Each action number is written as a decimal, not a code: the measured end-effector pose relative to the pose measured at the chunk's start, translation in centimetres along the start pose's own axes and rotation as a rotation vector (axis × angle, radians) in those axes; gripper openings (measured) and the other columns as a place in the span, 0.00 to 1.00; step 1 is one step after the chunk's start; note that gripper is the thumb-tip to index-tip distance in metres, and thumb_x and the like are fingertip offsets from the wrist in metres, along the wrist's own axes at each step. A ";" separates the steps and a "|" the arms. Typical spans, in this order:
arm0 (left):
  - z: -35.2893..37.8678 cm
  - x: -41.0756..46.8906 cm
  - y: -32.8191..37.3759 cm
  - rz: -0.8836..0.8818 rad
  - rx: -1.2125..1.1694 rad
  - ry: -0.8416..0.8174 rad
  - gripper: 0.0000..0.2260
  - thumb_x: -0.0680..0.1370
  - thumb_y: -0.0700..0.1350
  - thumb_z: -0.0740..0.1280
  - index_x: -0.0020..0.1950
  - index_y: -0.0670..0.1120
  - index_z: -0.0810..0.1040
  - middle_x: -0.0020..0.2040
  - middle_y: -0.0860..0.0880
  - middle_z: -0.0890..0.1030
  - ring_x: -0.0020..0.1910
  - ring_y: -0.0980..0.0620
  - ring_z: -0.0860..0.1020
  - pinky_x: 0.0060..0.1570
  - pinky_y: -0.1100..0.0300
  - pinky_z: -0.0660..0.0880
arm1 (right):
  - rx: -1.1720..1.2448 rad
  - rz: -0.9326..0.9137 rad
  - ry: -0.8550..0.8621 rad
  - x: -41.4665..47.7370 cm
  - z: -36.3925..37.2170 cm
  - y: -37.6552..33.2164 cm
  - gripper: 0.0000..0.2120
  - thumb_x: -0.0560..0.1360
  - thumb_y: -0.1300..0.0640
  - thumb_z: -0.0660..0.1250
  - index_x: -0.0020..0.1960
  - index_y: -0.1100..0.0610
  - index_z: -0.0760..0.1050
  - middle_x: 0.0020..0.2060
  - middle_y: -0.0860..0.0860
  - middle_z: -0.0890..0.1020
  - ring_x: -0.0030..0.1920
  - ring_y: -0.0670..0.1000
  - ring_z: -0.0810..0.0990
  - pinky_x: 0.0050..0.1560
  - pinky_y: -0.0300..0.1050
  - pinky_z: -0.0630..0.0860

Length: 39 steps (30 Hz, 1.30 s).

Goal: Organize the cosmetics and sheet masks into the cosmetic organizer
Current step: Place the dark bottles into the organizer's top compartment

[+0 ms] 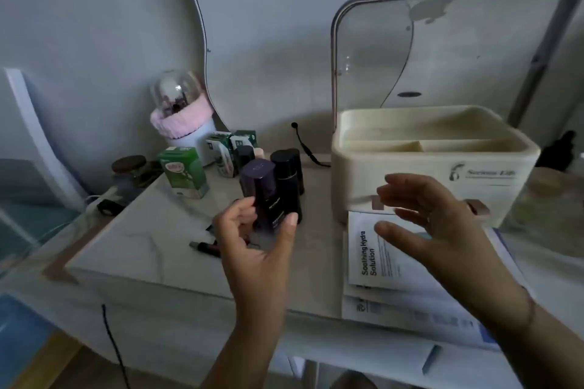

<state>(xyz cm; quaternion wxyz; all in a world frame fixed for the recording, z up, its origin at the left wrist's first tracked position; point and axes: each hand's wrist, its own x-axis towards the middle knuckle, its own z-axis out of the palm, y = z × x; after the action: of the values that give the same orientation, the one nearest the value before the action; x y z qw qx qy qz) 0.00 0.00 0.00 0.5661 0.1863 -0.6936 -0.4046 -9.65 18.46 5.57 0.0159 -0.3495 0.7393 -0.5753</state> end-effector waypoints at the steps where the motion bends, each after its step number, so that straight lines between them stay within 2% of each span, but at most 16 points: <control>1: -0.4 0.3 -0.4 -0.090 -0.026 0.024 0.24 0.67 0.58 0.73 0.58 0.54 0.70 0.53 0.53 0.74 0.53 0.57 0.74 0.52 0.70 0.70 | 0.002 0.011 0.018 0.0 0.3 0.2 0.25 0.64 0.51 0.73 0.60 0.46 0.72 0.53 0.41 0.81 0.55 0.38 0.78 0.57 0.32 0.74; 3: -0.7 0.6 -1.7 -0.244 -0.054 -0.006 0.26 0.66 0.54 0.74 0.60 0.50 0.69 0.56 0.50 0.74 0.56 0.55 0.74 0.55 0.69 0.69 | 0.018 0.045 0.016 0.0 0.6 0.5 0.24 0.66 0.57 0.74 0.60 0.49 0.72 0.53 0.44 0.81 0.55 0.40 0.79 0.59 0.39 0.75; 6: -0.5 1.0 -3.5 -0.351 -0.066 -0.162 0.22 0.69 0.47 0.75 0.60 0.48 0.73 0.56 0.52 0.78 0.57 0.54 0.77 0.57 0.60 0.72 | 0.054 0.107 0.011 -0.1 1.1 1.2 0.23 0.67 0.60 0.74 0.60 0.51 0.73 0.52 0.47 0.81 0.55 0.44 0.80 0.60 0.45 0.76; 9: -0.4 1.1 -4.4 -0.318 -0.014 -0.272 0.18 0.70 0.50 0.74 0.57 0.49 0.77 0.52 0.55 0.82 0.52 0.58 0.79 0.52 0.59 0.75 | 0.068 0.135 0.007 -0.2 1.6 1.4 0.21 0.68 0.61 0.74 0.59 0.51 0.73 0.52 0.47 0.81 0.54 0.44 0.80 0.59 0.45 0.76; 12: -0.5 1.4 -4.4 -0.288 0.010 -0.283 0.14 0.70 0.49 0.74 0.54 0.52 0.78 0.49 0.59 0.82 0.48 0.64 0.79 0.46 0.68 0.73 | 0.054 0.134 -0.001 -0.2 2.2 1.2 0.20 0.69 0.61 0.73 0.59 0.51 0.73 0.52 0.46 0.80 0.54 0.43 0.80 0.59 0.44 0.76; 14: -0.8 1.1 -3.9 -0.276 -0.008 -0.291 0.13 0.70 0.48 0.74 0.53 0.53 0.78 0.48 0.59 0.82 0.48 0.65 0.79 0.45 0.72 0.73 | 0.032 0.120 -0.019 0.0 2.5 0.9 0.20 0.69 0.59 0.73 0.59 0.50 0.73 0.53 0.45 0.80 0.54 0.42 0.79 0.58 0.41 0.77; 16: -1.2 0.8 -3.2 -0.258 -0.045 -0.313 0.15 0.68 0.52 0.74 0.54 0.54 0.79 0.49 0.58 0.83 0.49 0.64 0.79 0.47 0.69 0.74 | 0.010 0.091 -0.053 0.4 2.7 0.3 0.21 0.69 0.58 0.73 0.59 0.48 0.72 0.54 0.44 0.79 0.55 0.41 0.78 0.58 0.40 0.76; 19: -1.0 0.9 -1.2 -0.217 -0.184 -0.377 0.23 0.65 0.57 0.74 0.59 0.54 0.78 0.53 0.57 0.83 0.54 0.59 0.80 0.53 0.58 0.75 | -0.029 0.006 -0.189 1.2 2.8 -0.9 0.26 0.68 0.51 0.72 0.64 0.46 0.69 0.58 0.41 0.77 0.58 0.38 0.76 0.60 0.37 0.75; 21: 0.0 1.8 1.0 -0.194 -0.291 -0.447 0.24 0.64 0.59 0.76 0.58 0.59 0.76 0.54 0.55 0.83 0.55 0.56 0.80 0.53 0.56 0.75 | -0.020 -0.067 -0.305 2.2 2.5 -2.2 0.30 0.68 0.47 0.71 0.68 0.46 0.66 0.60 0.42 0.76 0.61 0.39 0.74 0.61 0.39 0.75; 23: 1.3 3.0 3.2 -0.151 -0.332 -0.516 0.24 0.64 0.61 0.75 0.57 0.60 0.75 0.54 0.55 0.83 0.55 0.55 0.80 0.52 0.57 0.77 | 0.002 -0.117 -0.352 3.6 1.5 -3.6 0.31 0.69 0.49 0.71 0.69 0.48 0.66 0.61 0.45 0.76 0.61 0.43 0.75 0.60 0.43 0.76; 27: 4.5 5.6 6.3 -0.113 -0.398 -0.556 0.24 0.62 0.64 0.74 0.55 0.57 0.77 0.51 0.54 0.83 0.52 0.56 0.81 0.49 0.59 0.78 | -0.086 -0.175 -0.329 6.5 -2.0 -5.8 0.30 0.68 0.58 0.75 0.67 0.51 0.69 0.58 0.47 0.79 0.56 0.47 0.79 0.56 0.48 0.78; 30: 7.0 6.9 7.6 -0.132 -0.435 -0.588 0.24 0.59 0.65 0.75 0.53 0.61 0.78 0.50 0.58 0.83 0.50 0.60 0.81 0.44 0.66 0.78 | -0.155 -0.180 -0.322 8.3 -4.0 -6.4 0.28 0.67 0.63 0.75 0.65 0.55 0.71 0.55 0.50 0.81 0.53 0.51 0.81 0.53 0.50 0.79; 34: 10.0 7.6 7.6 -0.118 -0.357 -0.570 0.27 0.60 0.66 0.74 0.56 0.59 0.77 0.52 0.59 0.82 0.54 0.59 0.79 0.54 0.57 0.76 | -0.127 -0.171 -0.243 9.4 -5.1 -5.3 0.26 0.67 0.65 0.75 0.63 0.56 0.74 0.52 0.52 0.83 0.51 0.51 0.83 0.53 0.49 0.80; 36: 10.7 7.7 7.0 -0.082 -0.266 -0.557 0.30 0.62 0.69 0.70 0.60 0.59 0.75 0.54 0.63 0.80 0.57 0.63 0.75 0.56 0.60 0.72 | -0.119 -0.168 -0.169 9.9 -5.4 -4.3 0.25 0.66 0.65 0.75 0.61 0.55 0.75 0.51 0.51 0.84 0.50 0.49 0.83 0.53 0.48 0.80; 39: 11.0 7.2 5.7 -0.019 -0.190 -0.557 0.24 0.70 0.67 0.65 0.61 0.58 0.75 0.57 0.62 0.78 0.59 0.66 0.73 0.59 0.63 0.71 | -0.093 -0.138 -0.062 10.9 -5.8 -2.9 0.25 0.65 0.65 0.76 0.60 0.54 0.76 0.49 0.49 0.85 0.48 0.46 0.84 0.52 0.46 0.80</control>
<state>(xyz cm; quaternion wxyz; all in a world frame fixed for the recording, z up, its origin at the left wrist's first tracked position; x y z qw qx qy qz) -11.27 2.14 8.64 0.3650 0.0207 -0.7795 -0.5087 -18.94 17.22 14.14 -0.0171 -0.4177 0.7387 -0.5287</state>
